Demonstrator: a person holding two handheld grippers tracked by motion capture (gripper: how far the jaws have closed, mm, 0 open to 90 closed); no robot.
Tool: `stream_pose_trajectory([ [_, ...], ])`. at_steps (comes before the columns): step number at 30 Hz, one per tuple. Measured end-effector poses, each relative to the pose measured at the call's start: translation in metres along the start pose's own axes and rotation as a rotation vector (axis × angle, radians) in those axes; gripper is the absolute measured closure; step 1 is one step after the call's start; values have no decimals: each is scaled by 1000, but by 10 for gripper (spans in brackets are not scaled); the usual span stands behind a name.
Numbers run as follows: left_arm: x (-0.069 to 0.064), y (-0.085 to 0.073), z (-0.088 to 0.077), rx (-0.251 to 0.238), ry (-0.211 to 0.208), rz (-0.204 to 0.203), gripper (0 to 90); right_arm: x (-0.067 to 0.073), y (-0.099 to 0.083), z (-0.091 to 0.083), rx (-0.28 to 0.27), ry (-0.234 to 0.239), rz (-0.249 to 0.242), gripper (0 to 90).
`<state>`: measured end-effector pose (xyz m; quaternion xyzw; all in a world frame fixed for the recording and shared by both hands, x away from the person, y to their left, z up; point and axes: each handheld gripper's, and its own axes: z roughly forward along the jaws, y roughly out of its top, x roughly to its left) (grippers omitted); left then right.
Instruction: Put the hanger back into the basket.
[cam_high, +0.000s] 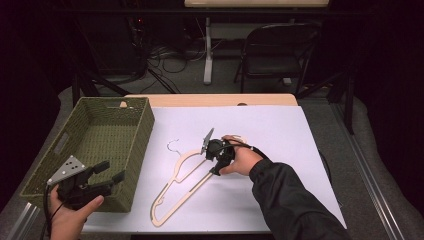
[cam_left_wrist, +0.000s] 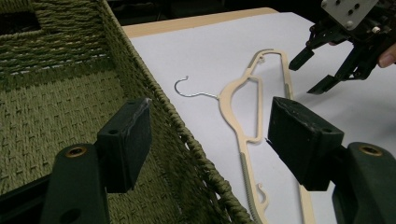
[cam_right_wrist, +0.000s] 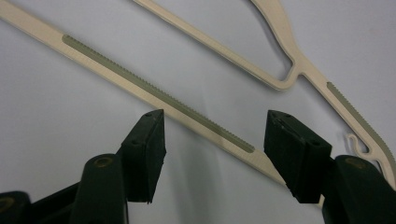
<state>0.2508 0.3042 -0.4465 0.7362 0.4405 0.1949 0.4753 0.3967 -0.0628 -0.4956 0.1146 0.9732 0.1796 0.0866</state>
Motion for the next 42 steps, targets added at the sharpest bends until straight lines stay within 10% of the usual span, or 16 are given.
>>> stream_pose_trajectory([
  [42, 0, -1, 2, 10, 3, 2, 304, 6, 2, 40, 69, 103, -91, 389],
])
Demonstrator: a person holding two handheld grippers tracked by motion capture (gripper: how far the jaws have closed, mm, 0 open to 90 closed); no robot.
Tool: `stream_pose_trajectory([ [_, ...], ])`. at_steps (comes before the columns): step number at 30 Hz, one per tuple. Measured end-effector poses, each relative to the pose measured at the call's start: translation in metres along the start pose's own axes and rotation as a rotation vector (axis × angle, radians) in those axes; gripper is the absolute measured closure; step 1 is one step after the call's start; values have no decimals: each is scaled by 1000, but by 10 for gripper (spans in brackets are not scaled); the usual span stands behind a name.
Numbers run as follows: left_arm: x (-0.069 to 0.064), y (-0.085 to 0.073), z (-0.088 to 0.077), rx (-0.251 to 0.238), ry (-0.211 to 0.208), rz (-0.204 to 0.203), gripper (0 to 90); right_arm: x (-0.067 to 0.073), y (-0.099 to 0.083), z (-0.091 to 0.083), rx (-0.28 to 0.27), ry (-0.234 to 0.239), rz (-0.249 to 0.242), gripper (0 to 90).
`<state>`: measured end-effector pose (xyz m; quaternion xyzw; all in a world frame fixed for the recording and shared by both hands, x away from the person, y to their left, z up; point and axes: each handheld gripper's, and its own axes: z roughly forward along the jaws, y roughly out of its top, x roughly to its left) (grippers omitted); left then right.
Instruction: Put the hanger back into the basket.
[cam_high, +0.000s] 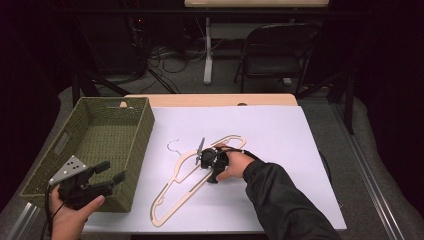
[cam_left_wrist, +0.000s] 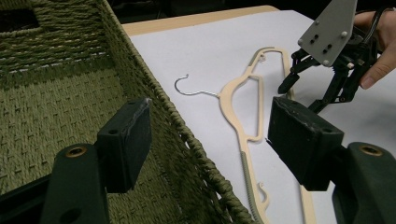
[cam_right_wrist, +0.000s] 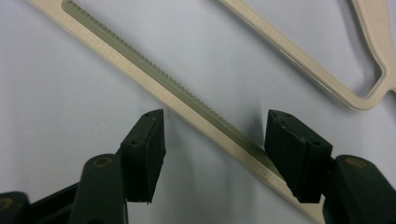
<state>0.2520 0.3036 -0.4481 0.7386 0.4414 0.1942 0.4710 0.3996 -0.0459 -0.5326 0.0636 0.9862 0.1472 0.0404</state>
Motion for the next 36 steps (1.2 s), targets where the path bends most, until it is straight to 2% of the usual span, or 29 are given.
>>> stream_pose_trajectory([
  [3, 0, 0, 0, 0, 1, 0, 304, -1, 0, 0, 2, 1, -6, 404],
  [4, 0, 0, 0, 0, 2, 0, 304, 0, 0, -1, 16, 5, -4, 434],
  [7, 0, 0, 0, -2, 1, 0, 304, 0, 0, -2, 23, 9, -11, 442],
  [8, 0, 0, 0, -2, 1, -1, 304, 0, 0, -1, 8, 2, -12, 446],
  [18, -1, 0, 2, 3, 0, 2, 304, 3, 0, -2, 38, -4, -15, 499],
  [24, -1, 0, 2, 4, -1, 1, 304, 6, 0, -4, 62, 29, -17, 618],
  [26, -1, 0, 2, 4, -1, 2, 304, 6, 1, -6, 104, 51, -21, 646],
  [27, -1, 0, 2, 4, -1, 2, 304, 6, 1, -6, 104, 51, -21, 646],
  [28, -1, 0, 2, 3, 0, 2, 304, 8, -1, -4, 79, 42, -20, 654],
  [36, -1, 0, 3, 6, 0, 1, 306, 13, -4, -6, 121, 95, -66, 728],
])
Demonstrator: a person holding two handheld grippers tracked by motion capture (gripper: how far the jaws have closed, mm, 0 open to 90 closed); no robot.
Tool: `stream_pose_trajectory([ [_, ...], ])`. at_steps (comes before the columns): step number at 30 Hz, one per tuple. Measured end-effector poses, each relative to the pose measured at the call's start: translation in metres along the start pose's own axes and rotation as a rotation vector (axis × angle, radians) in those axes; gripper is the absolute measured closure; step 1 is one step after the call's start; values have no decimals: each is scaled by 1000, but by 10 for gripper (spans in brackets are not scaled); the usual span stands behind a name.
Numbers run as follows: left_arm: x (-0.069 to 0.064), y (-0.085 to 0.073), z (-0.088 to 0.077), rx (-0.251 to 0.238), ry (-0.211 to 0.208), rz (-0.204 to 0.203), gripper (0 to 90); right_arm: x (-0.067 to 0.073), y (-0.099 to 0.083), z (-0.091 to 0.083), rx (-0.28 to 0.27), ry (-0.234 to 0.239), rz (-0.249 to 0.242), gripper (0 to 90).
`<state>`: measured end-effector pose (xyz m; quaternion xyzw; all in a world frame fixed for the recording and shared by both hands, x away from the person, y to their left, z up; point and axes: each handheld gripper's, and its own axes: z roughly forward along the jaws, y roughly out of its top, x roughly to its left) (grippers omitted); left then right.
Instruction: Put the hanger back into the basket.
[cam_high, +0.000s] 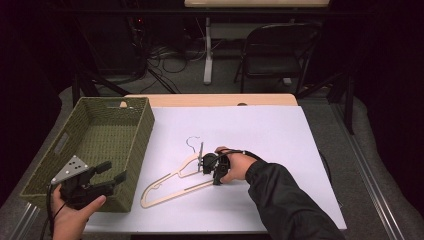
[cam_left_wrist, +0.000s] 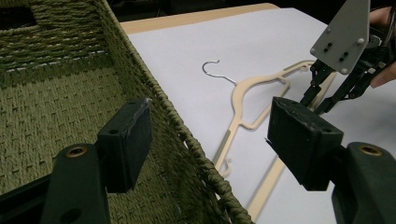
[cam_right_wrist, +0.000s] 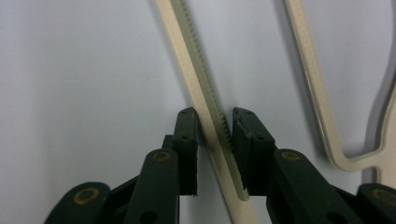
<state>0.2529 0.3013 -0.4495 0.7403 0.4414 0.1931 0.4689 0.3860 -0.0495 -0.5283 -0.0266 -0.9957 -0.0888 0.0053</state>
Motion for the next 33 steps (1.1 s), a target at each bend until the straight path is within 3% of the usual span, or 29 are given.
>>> stream_pose_trajectory([
  [6, 0, 0, 1, 2, -1, 1, 306, 3, -1, 0, 11, 18, -34, 776],
  [18, -2, 0, 2, 5, -6, 7, 310, 5, -1, -1, 21, 25, -51, 794],
  [25, -5, 1, 3, 7, -16, 18, 312, 9, -1, -1, 20, -6, -68, 797],
  [33, -11, 3, 2, 3, -28, 32, 314, 17, -1, -2, 33, -76, -105, 798],
])
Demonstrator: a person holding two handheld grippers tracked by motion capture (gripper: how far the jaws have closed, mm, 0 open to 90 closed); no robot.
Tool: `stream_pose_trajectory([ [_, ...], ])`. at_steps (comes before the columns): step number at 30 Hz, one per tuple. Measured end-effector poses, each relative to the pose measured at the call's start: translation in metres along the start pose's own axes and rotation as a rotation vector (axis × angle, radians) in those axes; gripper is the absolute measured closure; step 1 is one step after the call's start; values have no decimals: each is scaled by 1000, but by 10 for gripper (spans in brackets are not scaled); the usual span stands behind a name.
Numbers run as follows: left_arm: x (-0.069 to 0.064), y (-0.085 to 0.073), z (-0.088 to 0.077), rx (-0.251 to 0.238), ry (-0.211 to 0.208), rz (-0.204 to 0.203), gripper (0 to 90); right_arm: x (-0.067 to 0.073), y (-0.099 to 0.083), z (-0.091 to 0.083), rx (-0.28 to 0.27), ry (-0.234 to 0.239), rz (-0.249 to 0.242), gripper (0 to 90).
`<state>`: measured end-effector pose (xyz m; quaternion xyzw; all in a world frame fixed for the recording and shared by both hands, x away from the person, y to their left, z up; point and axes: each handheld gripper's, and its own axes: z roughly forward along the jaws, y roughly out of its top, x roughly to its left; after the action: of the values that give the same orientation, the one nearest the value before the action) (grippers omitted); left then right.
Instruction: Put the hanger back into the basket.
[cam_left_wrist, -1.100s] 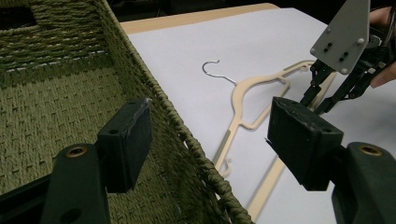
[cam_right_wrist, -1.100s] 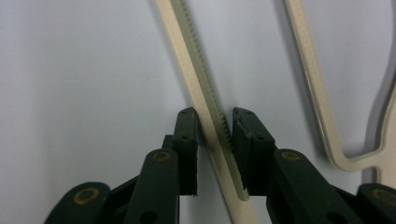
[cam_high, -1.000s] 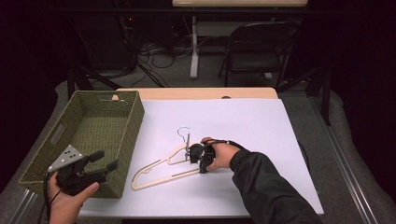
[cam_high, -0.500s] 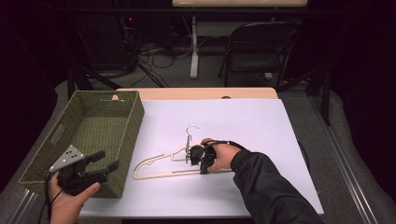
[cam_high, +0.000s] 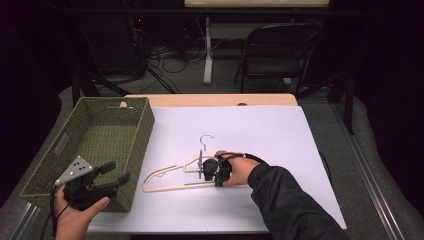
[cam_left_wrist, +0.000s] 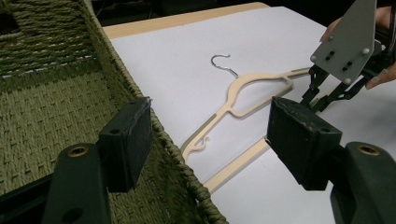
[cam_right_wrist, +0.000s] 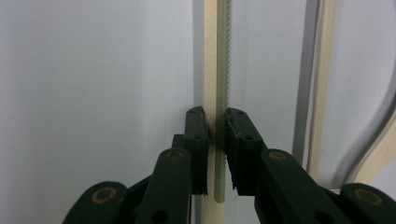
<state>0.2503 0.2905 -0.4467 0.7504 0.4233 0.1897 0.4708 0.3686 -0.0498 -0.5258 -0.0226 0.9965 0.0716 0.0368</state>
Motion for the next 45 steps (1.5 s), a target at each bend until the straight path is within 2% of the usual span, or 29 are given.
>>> stream_pose_trajectory([
  [4, -3, 0, 2, 4, -8, 5, 316, 4, 0, -1, 12, -38, -14, 798],
  [7, -7, 2, 4, 7, -19, 19, 316, 10, -1, -2, 29, -106, -44, 798],
  [10, -10, 2, 6, 9, -28, 26, 317, 13, -1, -2, 31, -124, -52, 799],
  [13, -16, 4, 10, 18, -50, 39, 317, 20, -6, -1, 22, -163, -62, 799],
  [15, -18, 5, 12, 19, -58, 42, 317, 21, -7, -1, 22, -169, -65, 799],
  [16, -23, 6, 16, 24, -73, 50, 317, 25, -11, -1, 19, -194, -79, 799],
  [18, -25, 7, 18, 29, -79, 56, 317, 27, -12, -1, 22, -197, -79, 799],
  [20, -34, 9, 29, 44, -110, 74, 320, 33, -16, -2, 28, -234, -91, 798],
  [22, -38, 10, 35, 52, -121, 79, 322, 35, -17, -2, 28, -235, -92, 799],
  [23, -40, 11, 39, 59, -126, 84, 321, 38, -20, -3, 19, -260, -102, 799],
  [24, -46, 13, 49, 73, -142, 90, 321, 40, -21, -3, 20, -273, -107, 798],
  [29, -57, 21, 76, 88, -191, 104, 331, 46, -25, -4, 13, -293, -112, 798],
  [30, -57, 21, 76, 88, -191, 104, 331, 46, -26, -4, 8, -299, -118, 798],
  [31, -59, 24, 87, 94, -208, 99, 331, 48, -27, -4, 9, -298, -115, 798],
  [32, -59, 24, 87, 94, -208, 99, 331, 48, -27, -4, 9, -298, -115, 798],
  [35, -62, 30, 110, 119, -222, 102, 331, 51, -28, -3, 0, -318, -125, 799],
  [36, -62, 30, 110, 119, -222, 102, 331, 51, -28, -3, 0, -318, -125, 799],
  [37, -61, 31, 121, 133, -225, 94, 333, 52, -27, -6, 36, -303, -131, 799],
  [38, -61, 31, 121, 133, -225, 94, 342, 52, -27, -6, 36, -303, -131, 799],
  [39, -60, 33, 127, 141, -224, 91, 342, 53, -29, -2, -21, -349, -134, 798],
  [40, -59, 33, 131, 148, -225, 85, 347, 54, -28, -4, 6, -335, -141, 799],
  [43, -53, 36, 144, 166, -209, 73, 347, 55, -28, -5, 12, -340, -149, 799],
  [44, -51, 36, 147, 179, -204, 74, 347, 56, -29, -5, 2, -353, -150, 799],
  [45, -48, 36, 154, 215, -218, 69, 377, 57, -29, -6, -1, -356, -154, 799],
])
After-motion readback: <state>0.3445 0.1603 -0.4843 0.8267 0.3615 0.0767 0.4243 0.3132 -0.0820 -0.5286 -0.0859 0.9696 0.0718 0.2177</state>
